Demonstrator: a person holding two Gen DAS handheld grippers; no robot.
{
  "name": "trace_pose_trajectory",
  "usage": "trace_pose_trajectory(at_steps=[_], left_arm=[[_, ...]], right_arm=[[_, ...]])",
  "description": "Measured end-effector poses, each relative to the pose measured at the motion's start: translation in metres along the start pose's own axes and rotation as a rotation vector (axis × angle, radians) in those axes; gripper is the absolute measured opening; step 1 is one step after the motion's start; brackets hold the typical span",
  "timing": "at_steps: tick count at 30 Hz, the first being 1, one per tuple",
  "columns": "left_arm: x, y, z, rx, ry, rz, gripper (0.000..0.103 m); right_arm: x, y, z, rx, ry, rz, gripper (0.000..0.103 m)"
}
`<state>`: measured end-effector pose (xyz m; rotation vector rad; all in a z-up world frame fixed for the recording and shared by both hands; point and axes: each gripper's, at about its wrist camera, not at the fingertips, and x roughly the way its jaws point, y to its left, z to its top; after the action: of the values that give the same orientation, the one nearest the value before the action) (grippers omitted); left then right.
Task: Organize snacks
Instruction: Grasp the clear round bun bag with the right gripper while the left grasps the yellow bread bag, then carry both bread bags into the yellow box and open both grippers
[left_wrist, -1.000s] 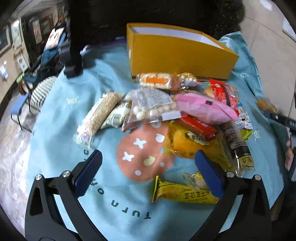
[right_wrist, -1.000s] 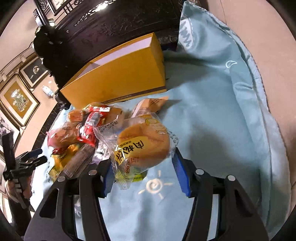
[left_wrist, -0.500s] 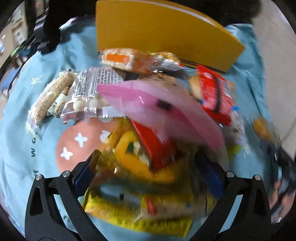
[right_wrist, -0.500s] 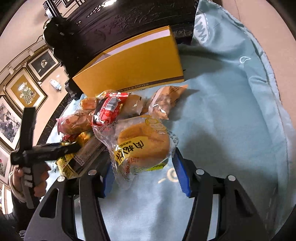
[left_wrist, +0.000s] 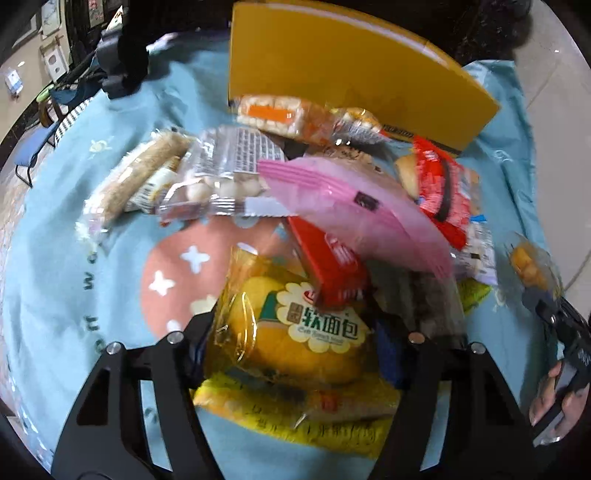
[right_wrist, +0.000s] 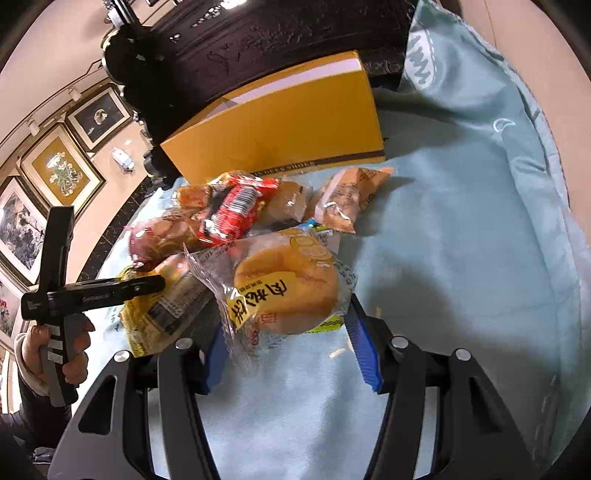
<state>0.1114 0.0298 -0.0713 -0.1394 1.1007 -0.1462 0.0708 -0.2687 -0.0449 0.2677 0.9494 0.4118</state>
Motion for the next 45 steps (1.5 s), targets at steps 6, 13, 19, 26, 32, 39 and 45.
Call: trace_pose_trajectory(at_steps=[6, 13, 19, 26, 32, 39, 45], left_arm=[[-0.045, 0.010, -0.015, 0.022, -0.072, -0.012, 0.069], [-0.095, -0.004, 0.010, 0.085, -0.199, -0.034, 0.069], [-0.108, -0.025, 0.061, 0.119, -0.244, -0.042, 0.070], [-0.088, -0.047, 0.165, 0.109, -0.282, -0.004, 0.070], [-0.028, -0.061, 0.244, 0.057, -0.243, 0.014, 0.071], [0.029, -0.072, 0.262, 0.121, -0.199, 0.137, 0.097], [0.014, -0.061, 0.235, 0.144, -0.194, 0.110, 0.097]], right_arm=[[-0.015, 0.015, 0.003, -0.036, -0.036, 0.011, 0.059], [-0.029, 0.038, 0.017, -0.083, -0.075, 0.012, 0.059], [-0.039, 0.061, 0.054, -0.149, -0.130, 0.006, 0.059], [-0.014, 0.068, 0.140, -0.154, -0.185, -0.009, 0.059], [0.052, 0.053, 0.217, -0.103, -0.169, -0.092, 0.062], [0.111, 0.030, 0.235, -0.090, -0.146, -0.290, 0.086], [0.085, 0.025, 0.205, -0.076, -0.179, -0.205, 0.091]])
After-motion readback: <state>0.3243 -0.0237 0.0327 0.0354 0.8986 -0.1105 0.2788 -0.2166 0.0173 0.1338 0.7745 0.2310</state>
